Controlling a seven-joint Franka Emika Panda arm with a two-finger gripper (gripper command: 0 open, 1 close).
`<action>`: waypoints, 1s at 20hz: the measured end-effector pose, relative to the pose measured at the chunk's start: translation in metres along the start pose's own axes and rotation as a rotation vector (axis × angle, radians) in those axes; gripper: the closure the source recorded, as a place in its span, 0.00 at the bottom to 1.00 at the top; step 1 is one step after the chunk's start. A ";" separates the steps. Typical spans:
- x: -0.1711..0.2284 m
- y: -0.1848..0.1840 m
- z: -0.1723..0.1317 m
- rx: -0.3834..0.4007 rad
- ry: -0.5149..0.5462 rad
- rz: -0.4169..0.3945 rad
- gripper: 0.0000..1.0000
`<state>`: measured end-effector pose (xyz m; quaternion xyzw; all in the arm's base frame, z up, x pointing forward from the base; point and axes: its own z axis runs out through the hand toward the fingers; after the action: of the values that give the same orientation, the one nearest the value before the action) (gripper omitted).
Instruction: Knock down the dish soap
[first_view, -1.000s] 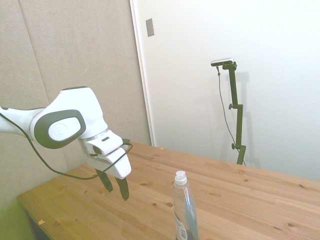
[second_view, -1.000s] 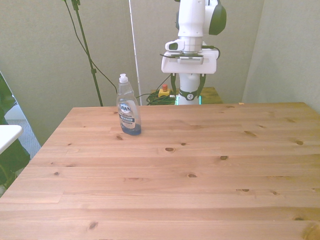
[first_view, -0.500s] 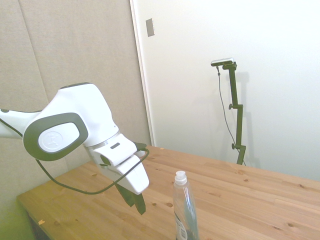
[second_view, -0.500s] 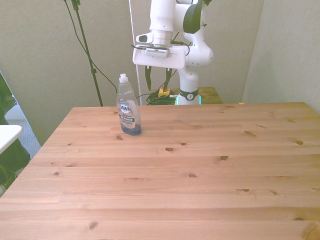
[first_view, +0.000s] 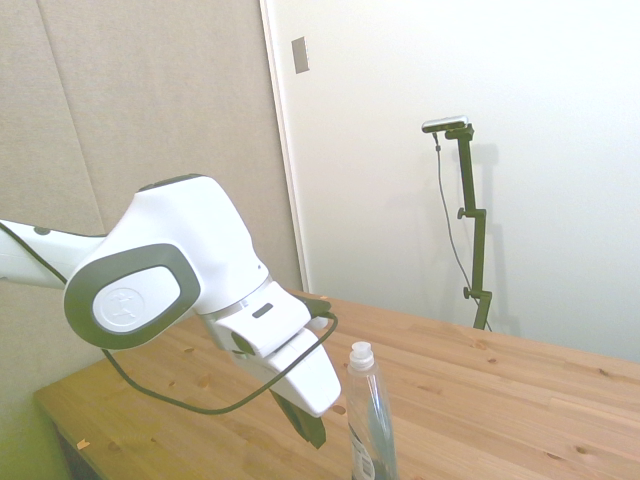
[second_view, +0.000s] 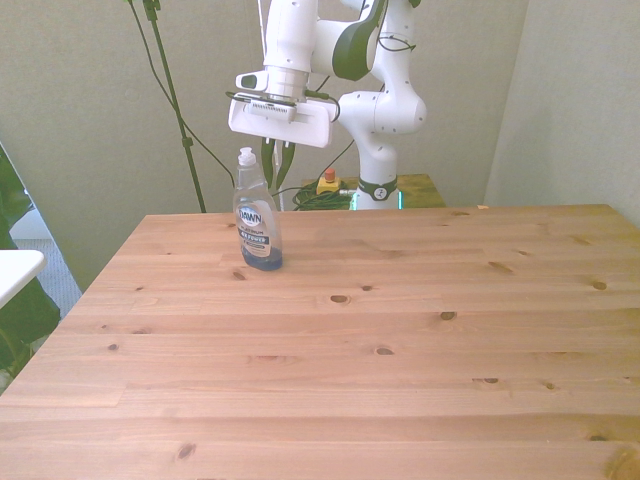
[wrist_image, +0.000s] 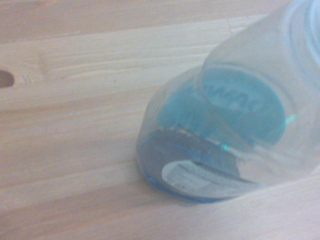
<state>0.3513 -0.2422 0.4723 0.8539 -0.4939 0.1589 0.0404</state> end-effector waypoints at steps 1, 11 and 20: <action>0.005 -0.005 0.004 0.001 0.007 -0.002 1.00; 0.078 -0.037 0.047 -0.001 0.067 0.070 1.00; 0.141 -0.044 0.056 0.009 0.153 0.127 1.00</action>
<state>0.4669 -0.3501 0.4672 0.8064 -0.5418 0.2281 0.0641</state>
